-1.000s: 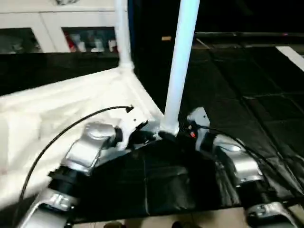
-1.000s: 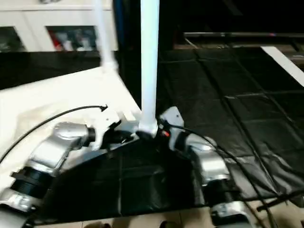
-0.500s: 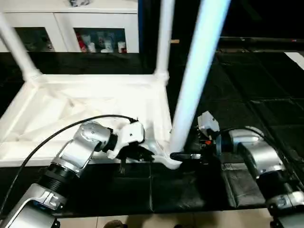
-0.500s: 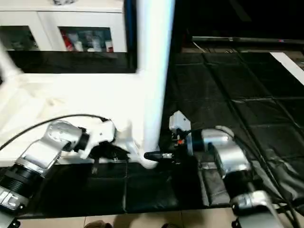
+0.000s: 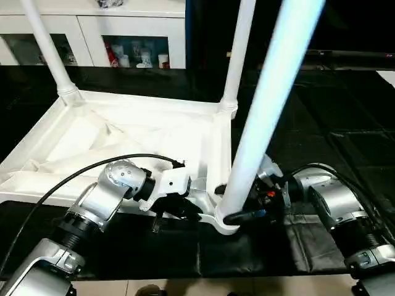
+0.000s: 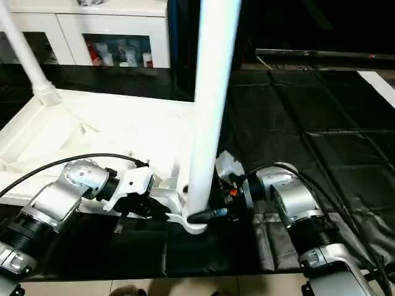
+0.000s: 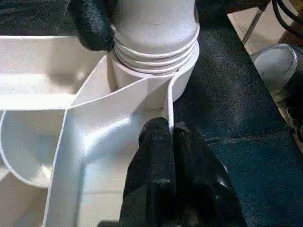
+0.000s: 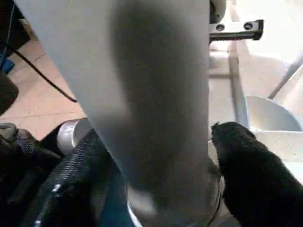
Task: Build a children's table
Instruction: Rotate leg to tighten
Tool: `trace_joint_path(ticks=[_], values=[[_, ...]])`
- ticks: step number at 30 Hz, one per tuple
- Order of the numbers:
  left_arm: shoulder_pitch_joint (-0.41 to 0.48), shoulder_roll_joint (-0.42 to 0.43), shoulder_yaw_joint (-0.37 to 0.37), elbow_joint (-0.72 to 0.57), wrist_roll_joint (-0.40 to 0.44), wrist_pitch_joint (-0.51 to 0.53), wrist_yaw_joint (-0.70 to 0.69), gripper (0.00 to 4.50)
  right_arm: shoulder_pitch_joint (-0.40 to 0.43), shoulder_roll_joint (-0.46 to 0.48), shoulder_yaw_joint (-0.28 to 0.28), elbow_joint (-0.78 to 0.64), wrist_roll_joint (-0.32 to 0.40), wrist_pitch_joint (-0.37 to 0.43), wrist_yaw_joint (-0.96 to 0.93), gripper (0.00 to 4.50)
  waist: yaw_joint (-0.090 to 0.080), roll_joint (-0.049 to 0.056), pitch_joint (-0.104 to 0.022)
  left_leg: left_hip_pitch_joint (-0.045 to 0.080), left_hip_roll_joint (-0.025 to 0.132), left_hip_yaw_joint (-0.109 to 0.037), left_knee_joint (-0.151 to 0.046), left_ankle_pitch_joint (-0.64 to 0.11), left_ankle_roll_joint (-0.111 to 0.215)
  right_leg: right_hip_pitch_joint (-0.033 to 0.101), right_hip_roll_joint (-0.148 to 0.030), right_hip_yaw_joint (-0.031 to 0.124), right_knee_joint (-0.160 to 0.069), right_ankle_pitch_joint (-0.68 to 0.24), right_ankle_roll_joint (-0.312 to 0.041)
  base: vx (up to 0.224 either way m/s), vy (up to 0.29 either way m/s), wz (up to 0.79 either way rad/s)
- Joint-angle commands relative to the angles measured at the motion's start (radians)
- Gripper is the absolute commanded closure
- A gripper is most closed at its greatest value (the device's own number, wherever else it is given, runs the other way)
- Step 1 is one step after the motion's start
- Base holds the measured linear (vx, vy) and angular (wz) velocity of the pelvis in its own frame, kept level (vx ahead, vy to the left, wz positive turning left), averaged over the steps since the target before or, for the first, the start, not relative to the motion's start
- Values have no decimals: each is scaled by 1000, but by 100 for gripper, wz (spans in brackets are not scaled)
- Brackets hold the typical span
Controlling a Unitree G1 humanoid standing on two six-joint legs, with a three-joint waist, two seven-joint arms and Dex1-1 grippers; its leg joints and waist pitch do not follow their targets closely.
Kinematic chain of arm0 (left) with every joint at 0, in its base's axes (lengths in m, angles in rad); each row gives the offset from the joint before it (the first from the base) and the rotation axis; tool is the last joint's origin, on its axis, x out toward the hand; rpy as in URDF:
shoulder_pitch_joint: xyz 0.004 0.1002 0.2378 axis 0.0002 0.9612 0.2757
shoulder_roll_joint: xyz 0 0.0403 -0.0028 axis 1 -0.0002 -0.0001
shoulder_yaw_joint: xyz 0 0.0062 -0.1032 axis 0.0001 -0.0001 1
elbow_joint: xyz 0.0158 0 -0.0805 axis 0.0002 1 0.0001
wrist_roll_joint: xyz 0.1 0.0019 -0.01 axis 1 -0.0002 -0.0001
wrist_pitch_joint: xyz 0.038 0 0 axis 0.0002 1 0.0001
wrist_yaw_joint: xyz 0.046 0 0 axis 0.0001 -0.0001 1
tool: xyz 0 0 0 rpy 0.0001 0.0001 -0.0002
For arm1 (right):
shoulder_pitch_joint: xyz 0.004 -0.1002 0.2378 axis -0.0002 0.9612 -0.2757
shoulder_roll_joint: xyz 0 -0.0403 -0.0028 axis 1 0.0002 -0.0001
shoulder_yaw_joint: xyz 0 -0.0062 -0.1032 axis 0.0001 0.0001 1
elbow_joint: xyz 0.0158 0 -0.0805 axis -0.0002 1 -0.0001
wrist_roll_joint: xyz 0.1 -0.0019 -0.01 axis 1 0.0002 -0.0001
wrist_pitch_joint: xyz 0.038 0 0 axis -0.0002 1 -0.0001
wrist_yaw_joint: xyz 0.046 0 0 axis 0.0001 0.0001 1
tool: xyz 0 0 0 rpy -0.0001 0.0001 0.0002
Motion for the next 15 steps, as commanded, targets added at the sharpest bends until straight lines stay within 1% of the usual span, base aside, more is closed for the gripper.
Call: trace_joint_path(ticks=[1,6,7,8,9,11,12,15], values=[[-3,-3,-47,6,4,-11,-39,450,-14,-14,7,-22,21,12,22,137,-6,-7,-68,5,36,-5,-71,-145,75,55,-62,57,-65,-237,-230,0,0,0],[-1,-2,-42,13,4,-15,-37,450,-11,-17,16,-26,31,24,26,192,-6,-6,-69,5,37,-6,-71,-140,76,55,-61,56,-63,-224,-235,0,0,0],[0,-2,-40,15,3,-14,-36,450,-8,-19,21,-32,36,28,26,201,-5,-5,-70,6,37,-5,-70,-133,77,55,-61,56,-62,-210,-239,0,0,0],[0,-3,-38,17,2,-14,-35,450,-6,-20,25,-36,39,31,26,210,-5,-4,-69,6,37,-5,-70,-134,77,54,-60,57,-62,-209,-240,0,0,0],[0,-4,-36,19,0,-12,-34,450,-2,-22,28,-43,43,36,26,210,-5,-5,-71,5,36,-5,-69,-130,77,56,-60,57,-61,-200,-241,0,0,0],[0,-4,-34,22,-2,-10,-33,450,0,-22,30,-46,44,38,26,225,-5,-5,-70,5,36,-5,-70,-135,76,56,-61,57,-61,-208,-239,0,0,0],[0,-4,-34,22,-2,-10,-33,450,0,-22,30,-46,44,38,26,225,-5,-5,-69,5,36,-5,-70,-138,76,55,-61,57,-62,-211,-239,0,0,0],[1,-10,-24,30,-8,1,-20,450,15,-26,43,-65,54,48,26,232,-4,-1,-67,6,36,-6,-72,-156,68,54,-61,56,-66,-236,-233,0,0,0]])
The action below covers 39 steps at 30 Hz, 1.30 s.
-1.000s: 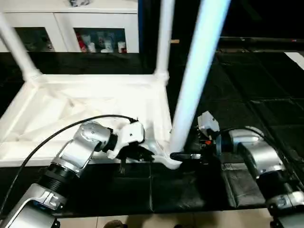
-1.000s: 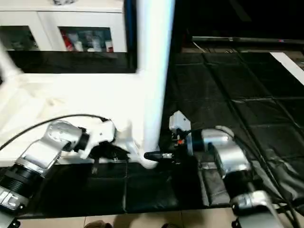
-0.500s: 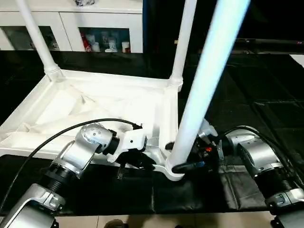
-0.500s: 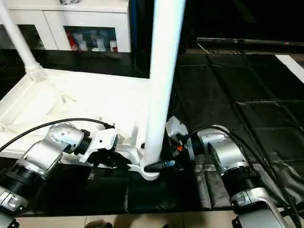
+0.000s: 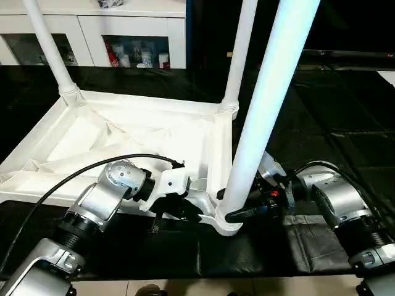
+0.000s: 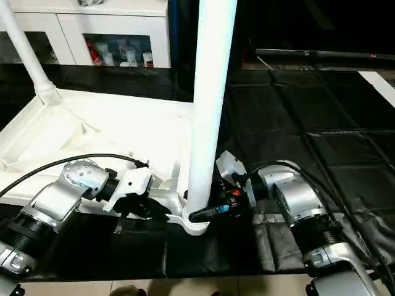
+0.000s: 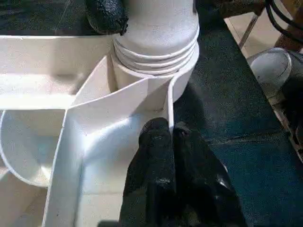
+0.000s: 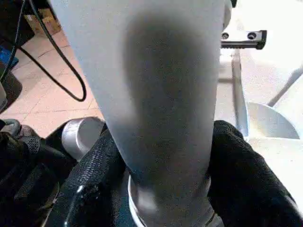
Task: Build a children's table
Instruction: Rotate leg to tighten
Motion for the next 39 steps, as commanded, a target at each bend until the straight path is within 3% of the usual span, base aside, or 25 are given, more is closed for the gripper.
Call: trace_joint_path(ticks=[1,6,9,13,16,19,22,23,25,31,32,33,34,39], values=[[2,-13,-27,18,6,11,-7,450,20,-1,28,-25,31,32,24,233,-7,-3,-66,5,35,-6,-72,-161,67,54,-61,56,-67,-241,-231,0,0,0],[3,-30,-1,13,-19,60,24,450,43,20,10,-46,30,47,4,238,-6,2,-66,6,35,-7,-74,-176,58,54,-61,57,-69,-252,-231,0,0,0],[-7,-58,35,24,-19,124,111,450,67,73,-26,-51,25,58,-138,240,-10,1,-61,6,34,-7,-78,-202,45,53,-61,57,-75,-294,-221,0,0,0],[-28,-118,99,13,-19,249,274,450,75,187,-68,-24,-28,50,-413,245,-28,-1,-51,10,27,-15,-84,-270,12,48,-65,53,-96,-476,-156,0,0,0],[-41,-156,134,5,-22,318,365,450,62,247,-84,-1,-43,76,-525,249,-51,-6,-51,0,22,-24,-86,-275,5,54,-66,46,-105,-562,-104,0,0,0],[-57,-213,183,-8,-23,407,481,450,41,327,-93,27,-85,104,-682,252,-75,-6,-52,-3,20,-24,-84,-254,6,51,-63,46,-101,-525,-120,0,0,0],[-70,-309,251,-37,-13,504,665,450,-9,466,-141,98,-128,136,-971,252,-84,-4,-54,-7,20,-25,-85,-228,9,52,-61,46,-97,-474,-132,0,0,0],[-70,-309,251,-37,-13,504,665,450,-9,466,-141,98,-128,136,-971,252,-87,-4,-55,-5,20,-23,-84,-226,8,49,-60,47,-97,-462,-137,0,0,0],[-76,-363,285,-39,0,508,778,450,-40,516,-149,131,-146,129,-1064,252,-87,-2,-58,-1,19,-19,-81,-201,24,48,-57,50,-95,-395,-159,0,0,0],[-76,-383,284,-51,3,517,811,450,-39,534,-134,125,-162,96,-1033,252,-75,-2,-69,-5,16,-12,-74,-76,85,61,-53,52,-72,-149,-222,0,0,0],[-75,-382,281,-54,6,517,808,450,-35,533,-134,118,-162,99,-1026,218,-73,-2,-69,-4,17,-11,-74,-68,93,62,-54,52,-70,-129,-232,0,0,0],[-73,-380,279,-56,7,516,806,450,-32,533,-134,116,-161,100,-1024,218,-73,-2,-68,-5,17,-11,-74,-68,95,63,-53,52,-70,-126,-234,0,0,0],[-67,-373,268,-61,10,511,796,450,-27,532,-141,109,-156,97,-1024,184,-72,0,-68,-3,18,-11,-75,-76,97,62,-53,52,-71,-132,-237,0,0,0],[-52,-331,255,-58,6,475,744,450,-18,486,-164,101,-131,83,-978,148,-74,1,-66,-3,18,-12,-79,-125,82,63,-55,52,-78,-201,-221,0,0,0]])
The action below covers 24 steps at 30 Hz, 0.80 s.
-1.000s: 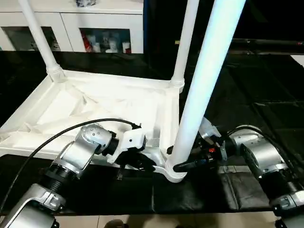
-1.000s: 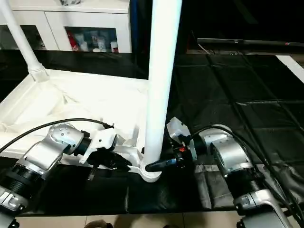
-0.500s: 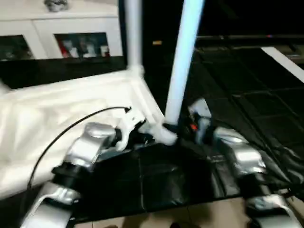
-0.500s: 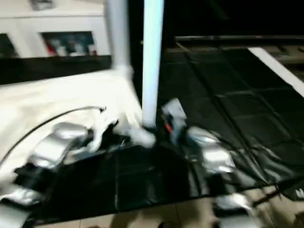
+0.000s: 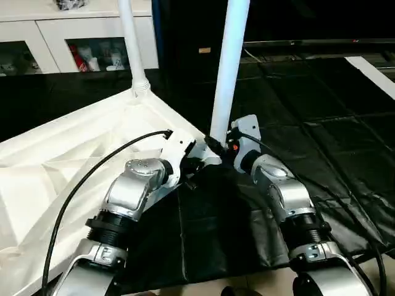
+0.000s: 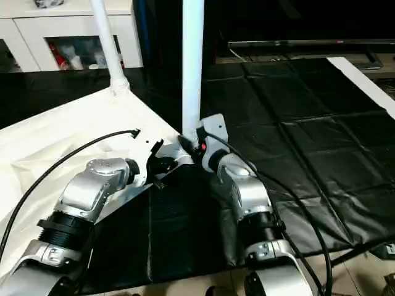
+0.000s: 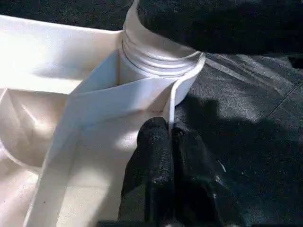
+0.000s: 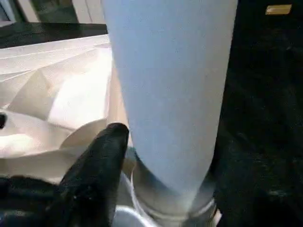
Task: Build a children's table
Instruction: Rotate leg to tighten
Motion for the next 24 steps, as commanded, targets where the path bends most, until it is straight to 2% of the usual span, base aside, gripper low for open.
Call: trace_joint_path(ticks=[1,5,7,8,11,13,15,16,18,20,22,24], values=[[-19,3,-22,-29,-27,-70,-42,450,37,31,84,14,39,33,141,139,10,2,-66,-8,24,-6,-58,-126,82,66,-57,54,-69,-196,-221,0,0,0],[-12,44,-35,-22,-30,-98,-103,450,49,-11,80,0,46,11,196,101,13,2,-69,-8,26,-5,-55,-108,87,66,-56,56,-62,-148,-232,0,0,0],[-4,97,-57,-16,-33,-142,-185,450,62,-70,78,-25,65,-8,286,87,15,1,-70,-9,25,-5,-53,-85,100,68,-55,55,-55,-94,-253,0,0,0],[-2,121,-69,-13,-34,-166,-223,450,68,-98,78,-37,74,-16,333,64,18,0,-72,-6,26,-3,-51,-77,112,66,-54,56,-53,-75,-256,0,0,0],[1,145,-82,-11,-37,-196,-271,450,73,-131,84,-49,77,-33,383,51,22,1,-73,-7,27,-3,-49,-55,127,66,-54,56,-46,-33,-272,0,0,0],[6,202,-127,-2,-28,-279,-371,450,80,-201,92,-67,81,-59,493,43,29,1,-71,-4,28,-2,-50,-79,126,64,-56,56,-50,-74,-272,0,0,0],[8,233,-149,11,-28,-318,-439,450,82,-251,95,-84,94,-61,579,31,36,4,-69,0,31,-2,-51,-96,120,62,-56,56,-51,-96,-268,0,0,0],[7,235,-151,13,-28,-322,-445,450,83,-256,96,-86,97,-61,588,31,40,4,-70,5,34,1,-50,-98,117,58,-54,58,-51,-86,-270,0,0,0],[4,264,-174,33,-30,-369,-513,450,85,-313,110,-111,131,-47,705,31,51,6,-70,2,33,0,-48,-93,119,60,-52,55,-47,-75,-274,0,0,0],[5,276,-185,37,-31,-388,-548,450,87,-341,117,-124,153,-34,777,31,61,7,-70,7,39,4,-47,-103,120,55,-53,57,-45,-66,-282,0,0,0],[5,290,-198,40,-37,-405,-594,450,82,-372,131,-131,163,-26,844,31,66,3,-68,-1,39,4,-48,-118,107,60,-57,56,-45,-97,-278,0,0,0],[3,302,-210,49,-42,-428,-636,450,76,-393,148,-129,165,-28,897,31,69,2,-67,-1,38,4,-49,-141,93,59,-59,57,-49,-138,-268,0,0,0]])
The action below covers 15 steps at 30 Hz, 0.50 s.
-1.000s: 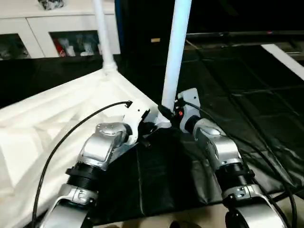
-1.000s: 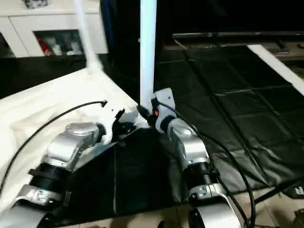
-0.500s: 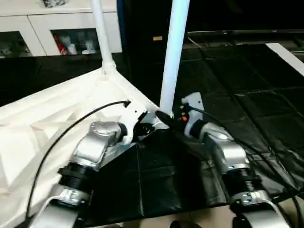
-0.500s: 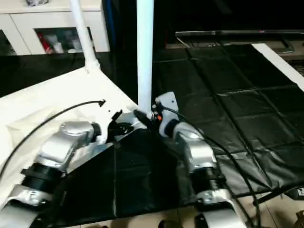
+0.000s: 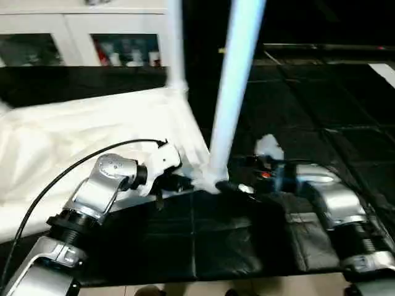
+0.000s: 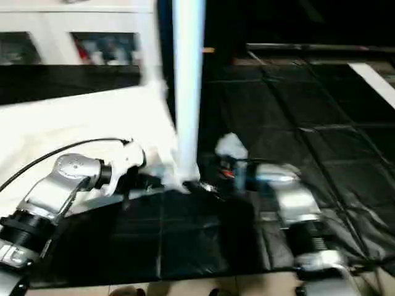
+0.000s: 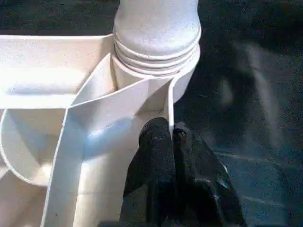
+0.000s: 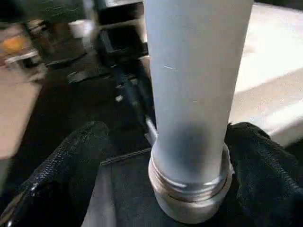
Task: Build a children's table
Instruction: Rotate leg to tighten
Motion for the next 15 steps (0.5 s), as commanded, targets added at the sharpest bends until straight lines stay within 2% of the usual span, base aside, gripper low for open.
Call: trace_joint_path(ticks=[1,2,8,12,15], values=[[-14,-3,-39,-2,-11,-31,-58,450,-10,-12,24,-15,18,3,60,31,-3,0,-66,8,32,-1,-66,-155,84,61,-59,57,-59,-165,-259,0,0,0],[-21,-1,-46,11,-12,-52,-82,450,-17,-19,43,-10,18,2,100,31,-4,-5,-65,8,31,-1,-66,-162,79,61,-60,57,-63,-193,-249,0,0,0],[-36,7,-72,23,-19,-103,-171,450,-49,-19,74,27,21,4,177,77,3,-6,-64,8,33,-2,-68,-168,66,56,-63,58,-68,-271,-222,0,0,0],[-36,12,-83,18,-20,-113,-191,450,-59,-22,88,39,18,-1,206,110,7,-5,-67,10,35,-2,-67,-157,62,54,-61,58,-63,-242,-231,0,0,0],[-36,13,-85,22,-18,-121,-198,450,-60,-26,98,37,20,3,227,145,7,-6,-69,5,34,-3,-65,-138,67,58,-61,57,-57,-202,-239,0,0,0]])
